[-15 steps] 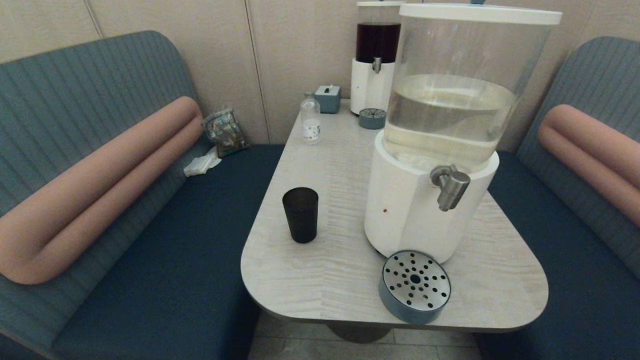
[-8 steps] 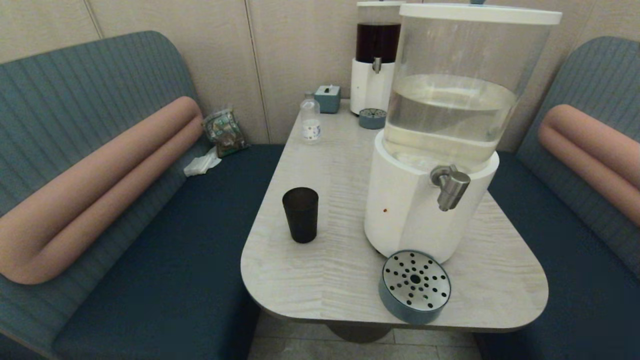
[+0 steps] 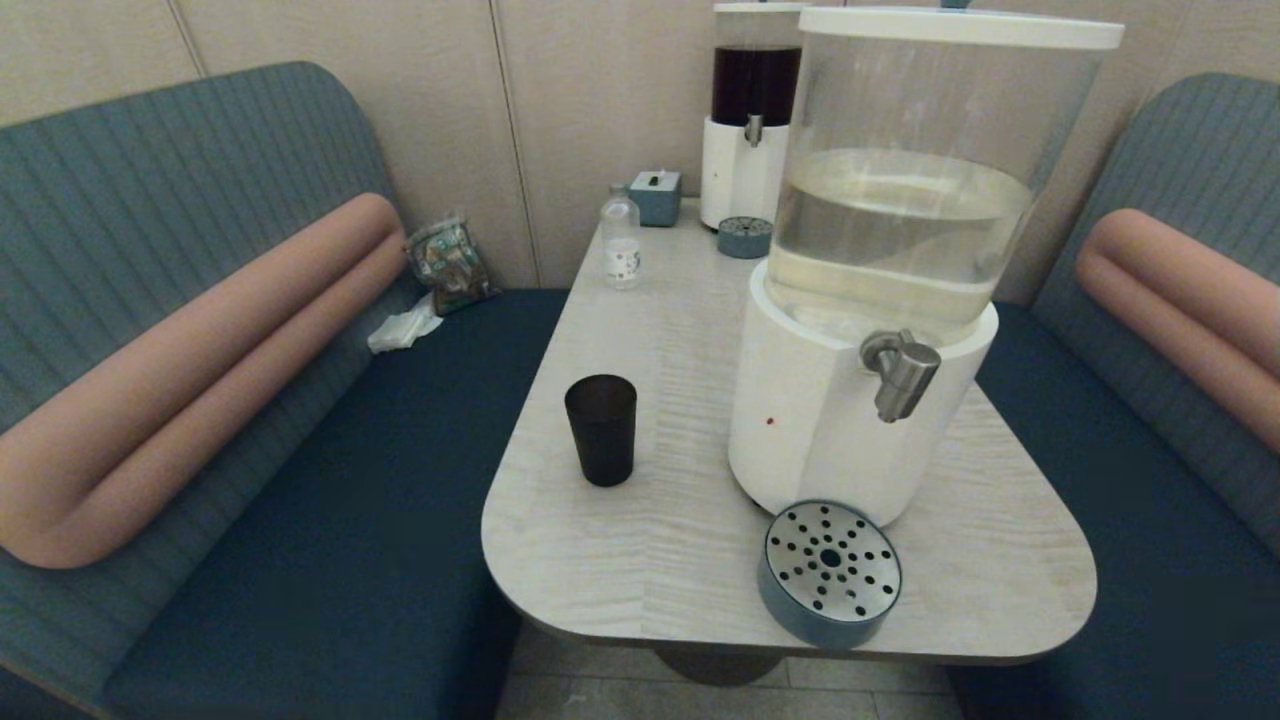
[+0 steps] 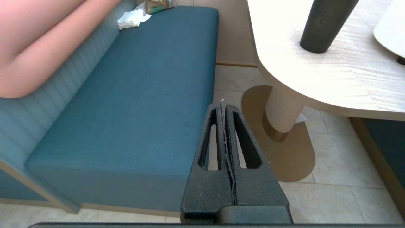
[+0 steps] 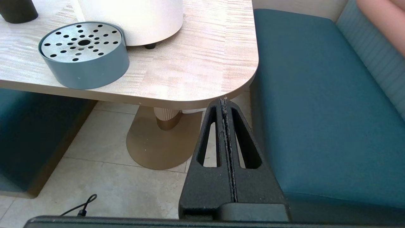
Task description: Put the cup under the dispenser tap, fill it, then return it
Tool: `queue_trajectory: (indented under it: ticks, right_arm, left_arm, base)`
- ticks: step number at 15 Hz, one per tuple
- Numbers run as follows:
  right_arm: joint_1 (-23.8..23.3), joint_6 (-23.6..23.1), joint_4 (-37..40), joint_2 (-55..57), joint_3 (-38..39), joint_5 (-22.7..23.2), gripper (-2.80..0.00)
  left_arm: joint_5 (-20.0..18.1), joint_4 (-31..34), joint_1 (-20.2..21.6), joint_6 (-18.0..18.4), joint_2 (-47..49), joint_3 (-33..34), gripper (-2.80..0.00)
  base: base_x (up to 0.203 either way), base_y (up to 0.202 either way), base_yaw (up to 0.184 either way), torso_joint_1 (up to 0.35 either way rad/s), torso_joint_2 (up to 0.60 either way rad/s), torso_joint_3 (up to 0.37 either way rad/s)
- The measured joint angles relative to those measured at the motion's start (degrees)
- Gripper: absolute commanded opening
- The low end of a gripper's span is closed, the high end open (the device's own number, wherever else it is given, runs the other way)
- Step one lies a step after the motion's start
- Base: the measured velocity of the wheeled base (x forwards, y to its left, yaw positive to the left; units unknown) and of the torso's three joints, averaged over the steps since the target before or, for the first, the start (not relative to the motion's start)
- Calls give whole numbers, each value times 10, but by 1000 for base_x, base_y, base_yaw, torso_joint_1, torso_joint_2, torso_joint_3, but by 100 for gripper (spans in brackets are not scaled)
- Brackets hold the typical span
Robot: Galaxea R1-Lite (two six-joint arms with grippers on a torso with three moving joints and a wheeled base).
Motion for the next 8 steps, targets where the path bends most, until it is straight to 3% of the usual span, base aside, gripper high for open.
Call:
queue_trajectory:
  ticks: [8]
  right_arm:
    - [0, 0, 0, 0, -1, 0, -280]
  left_arm:
    - [0, 0, 0, -1, 0, 0, -280]
  base:
    - [0, 0, 0, 0, 0, 0]
